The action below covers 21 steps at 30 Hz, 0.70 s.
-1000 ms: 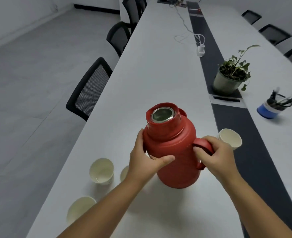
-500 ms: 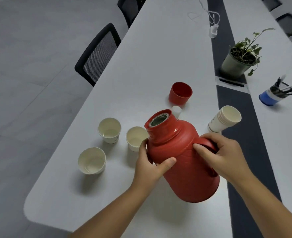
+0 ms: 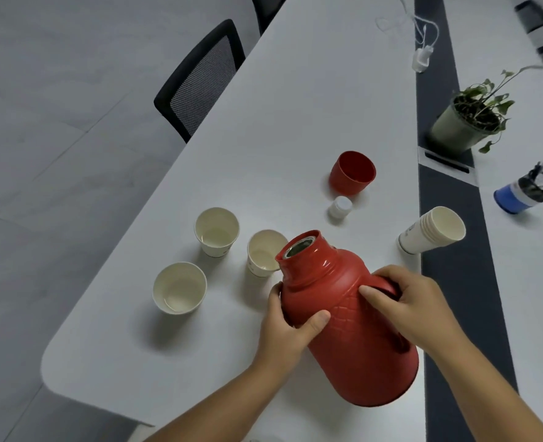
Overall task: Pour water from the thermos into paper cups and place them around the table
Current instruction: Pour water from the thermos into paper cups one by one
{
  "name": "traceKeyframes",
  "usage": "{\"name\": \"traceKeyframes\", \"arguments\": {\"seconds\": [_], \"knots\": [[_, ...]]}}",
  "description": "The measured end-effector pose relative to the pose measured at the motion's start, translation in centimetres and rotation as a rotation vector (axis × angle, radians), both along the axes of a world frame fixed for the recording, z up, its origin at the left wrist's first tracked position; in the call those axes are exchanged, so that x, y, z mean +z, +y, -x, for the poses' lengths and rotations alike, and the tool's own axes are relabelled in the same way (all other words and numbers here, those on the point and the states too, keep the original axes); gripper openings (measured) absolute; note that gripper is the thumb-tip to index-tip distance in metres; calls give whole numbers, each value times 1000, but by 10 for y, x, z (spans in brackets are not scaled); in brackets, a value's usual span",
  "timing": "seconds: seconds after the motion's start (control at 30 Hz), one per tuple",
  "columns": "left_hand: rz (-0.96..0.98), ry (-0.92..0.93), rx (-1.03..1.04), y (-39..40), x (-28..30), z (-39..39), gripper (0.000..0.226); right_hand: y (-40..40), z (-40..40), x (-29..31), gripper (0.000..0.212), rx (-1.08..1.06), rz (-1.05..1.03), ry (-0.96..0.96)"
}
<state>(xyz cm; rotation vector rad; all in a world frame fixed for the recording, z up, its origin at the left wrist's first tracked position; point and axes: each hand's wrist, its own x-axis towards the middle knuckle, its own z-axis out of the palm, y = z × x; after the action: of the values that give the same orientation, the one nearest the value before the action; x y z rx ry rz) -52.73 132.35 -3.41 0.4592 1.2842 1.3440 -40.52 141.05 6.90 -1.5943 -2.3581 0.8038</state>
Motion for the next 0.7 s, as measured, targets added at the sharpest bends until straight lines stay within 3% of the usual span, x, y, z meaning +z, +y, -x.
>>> {"name": "traceKeyframes", "arguments": {"seconds": [0.7], "knots": [[-17,-85,53,0,-7,2,69,10,19,2,12,35,32,-125]]}}
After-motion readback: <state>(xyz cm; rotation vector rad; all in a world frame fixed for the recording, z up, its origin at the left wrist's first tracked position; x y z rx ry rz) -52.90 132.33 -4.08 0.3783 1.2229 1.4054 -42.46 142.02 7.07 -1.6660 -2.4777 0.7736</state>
